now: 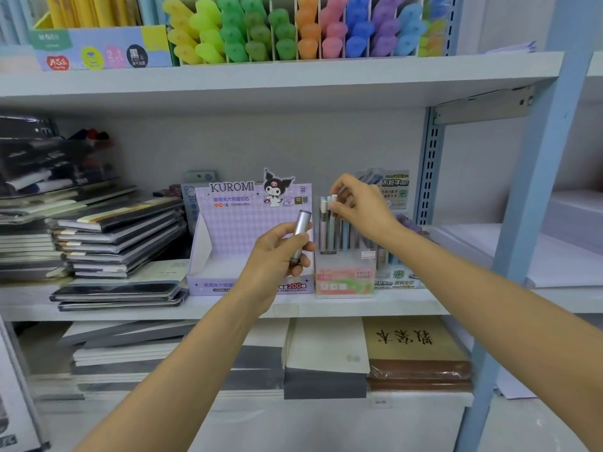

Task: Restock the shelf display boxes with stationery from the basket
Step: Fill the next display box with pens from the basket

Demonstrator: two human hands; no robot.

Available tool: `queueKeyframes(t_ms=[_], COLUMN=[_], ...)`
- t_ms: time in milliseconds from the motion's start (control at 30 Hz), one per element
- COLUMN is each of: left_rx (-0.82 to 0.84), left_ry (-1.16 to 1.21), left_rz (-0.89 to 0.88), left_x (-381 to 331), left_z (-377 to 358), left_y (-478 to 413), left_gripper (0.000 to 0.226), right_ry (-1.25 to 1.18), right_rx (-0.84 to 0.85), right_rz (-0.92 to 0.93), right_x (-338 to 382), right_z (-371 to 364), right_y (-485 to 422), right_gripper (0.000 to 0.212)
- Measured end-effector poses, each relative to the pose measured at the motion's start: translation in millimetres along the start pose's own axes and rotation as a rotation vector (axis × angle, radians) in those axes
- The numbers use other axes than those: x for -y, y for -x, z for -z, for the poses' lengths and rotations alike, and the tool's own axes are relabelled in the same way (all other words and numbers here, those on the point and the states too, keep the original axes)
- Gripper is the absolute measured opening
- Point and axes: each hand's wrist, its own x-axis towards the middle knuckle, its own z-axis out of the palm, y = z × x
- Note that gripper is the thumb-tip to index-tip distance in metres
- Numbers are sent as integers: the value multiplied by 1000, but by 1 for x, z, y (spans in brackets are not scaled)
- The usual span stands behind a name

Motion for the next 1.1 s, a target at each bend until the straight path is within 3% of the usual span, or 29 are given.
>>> queueKeyframes(t_ms=[133, 267, 367, 433, 567, 800, 933, 1100], left_rx=[4, 16, 23, 30, 6, -34, -35, -7], left_ry=[-24, -54, -83, -118, -144, 173, 107, -137], left_rz=[-10, -19, -43, -74, -92, -143, -192, -260], left_x=[1, -1, -5, -8, -14, -23, -26, -25], left_z=[2, 3, 1, -3, -15, -28, -39, -56], left_y=[0, 4, 7, 9, 14, 21, 26, 31], left_gripper=[25, 27, 25, 25, 28, 17, 21, 17], right_ry=[158, 123, -163, -363, -523, -951, -879, -645], right_rx=[-10, -38, -48, 73, 328, 163, 252, 120], right_rz=[41, 35, -14, -31, 0, -165, -164, -77], right_x=[-4, 1, 11, 21, 33, 34, 34, 34], right_z=[-4, 9, 22, 30, 39, 47, 52, 66], right_y=[1, 4, 16, 27, 46, 71, 86, 92], right_gripper=[14, 22, 24, 25, 18, 20, 17, 26])
